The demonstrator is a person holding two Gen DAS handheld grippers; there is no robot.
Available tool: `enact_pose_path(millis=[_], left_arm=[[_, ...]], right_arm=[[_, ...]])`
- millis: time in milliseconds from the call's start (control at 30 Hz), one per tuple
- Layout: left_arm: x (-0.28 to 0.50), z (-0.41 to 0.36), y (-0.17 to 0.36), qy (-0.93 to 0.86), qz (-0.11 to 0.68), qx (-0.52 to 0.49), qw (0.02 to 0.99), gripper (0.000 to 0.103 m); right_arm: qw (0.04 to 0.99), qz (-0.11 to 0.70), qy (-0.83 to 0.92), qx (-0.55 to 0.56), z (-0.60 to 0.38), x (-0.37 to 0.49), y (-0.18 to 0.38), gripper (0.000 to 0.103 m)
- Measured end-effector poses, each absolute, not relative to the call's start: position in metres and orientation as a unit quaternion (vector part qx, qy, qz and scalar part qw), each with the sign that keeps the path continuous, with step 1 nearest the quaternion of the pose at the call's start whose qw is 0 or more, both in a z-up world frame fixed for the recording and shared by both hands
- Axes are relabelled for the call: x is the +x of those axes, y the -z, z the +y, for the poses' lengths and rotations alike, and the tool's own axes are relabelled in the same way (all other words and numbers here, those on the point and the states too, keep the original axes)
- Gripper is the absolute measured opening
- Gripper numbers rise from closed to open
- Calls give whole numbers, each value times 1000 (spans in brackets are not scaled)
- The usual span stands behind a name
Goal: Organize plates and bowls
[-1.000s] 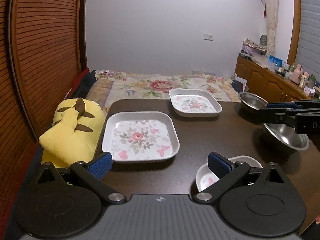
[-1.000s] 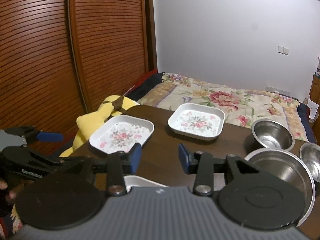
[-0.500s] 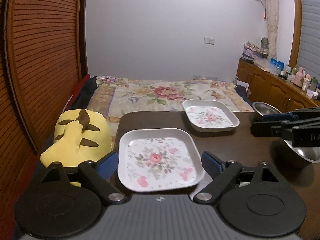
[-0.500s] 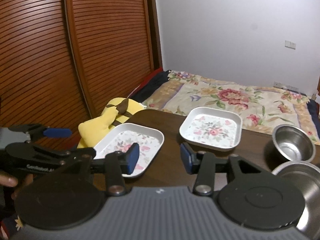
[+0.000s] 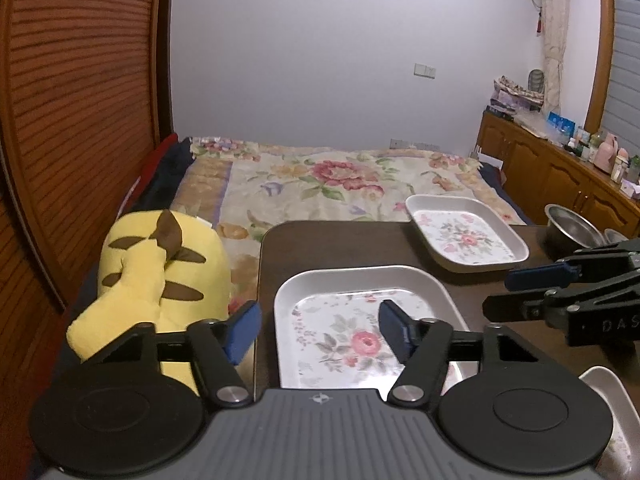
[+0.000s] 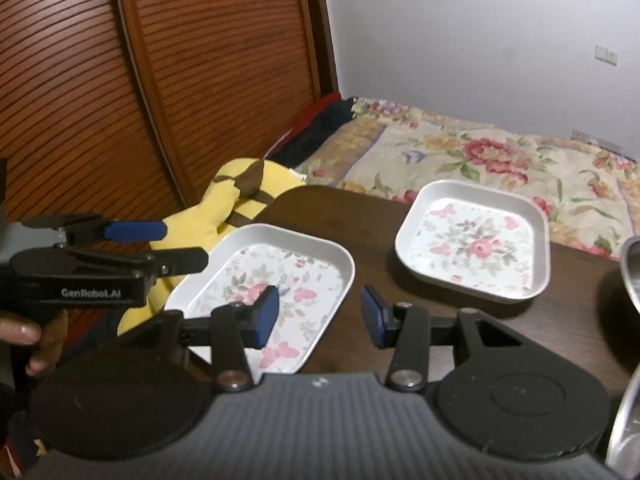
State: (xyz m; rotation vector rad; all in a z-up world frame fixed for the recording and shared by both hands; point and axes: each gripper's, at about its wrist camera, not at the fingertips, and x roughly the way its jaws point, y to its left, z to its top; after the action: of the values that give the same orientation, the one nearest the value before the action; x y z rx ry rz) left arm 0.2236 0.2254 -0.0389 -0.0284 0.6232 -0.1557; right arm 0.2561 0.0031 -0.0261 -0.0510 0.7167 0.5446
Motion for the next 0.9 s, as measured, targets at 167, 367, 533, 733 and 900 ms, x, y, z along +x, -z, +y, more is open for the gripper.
enact_pose_path(millis=[167, 367, 533, 733, 900], left_arm=[[230, 233, 49, 80, 319, -17, 944, 53], [233, 239, 57, 89, 324, -26, 941, 45], [234, 240, 60, 96, 328, -30, 939, 40], [234, 241, 63, 100, 329, -32, 939, 37], [233, 242, 66, 98, 329, -33, 938, 33]], right_arm=[[893, 364, -263, -28, 12, 268, 40, 42], [888, 377, -262, -33, 19, 274, 51, 41], [885, 383, -262, -32, 21, 276, 56, 38], [884, 385, -263, -31, 23, 276, 59, 37], [884, 385, -261, -34, 25, 276, 61, 35]])
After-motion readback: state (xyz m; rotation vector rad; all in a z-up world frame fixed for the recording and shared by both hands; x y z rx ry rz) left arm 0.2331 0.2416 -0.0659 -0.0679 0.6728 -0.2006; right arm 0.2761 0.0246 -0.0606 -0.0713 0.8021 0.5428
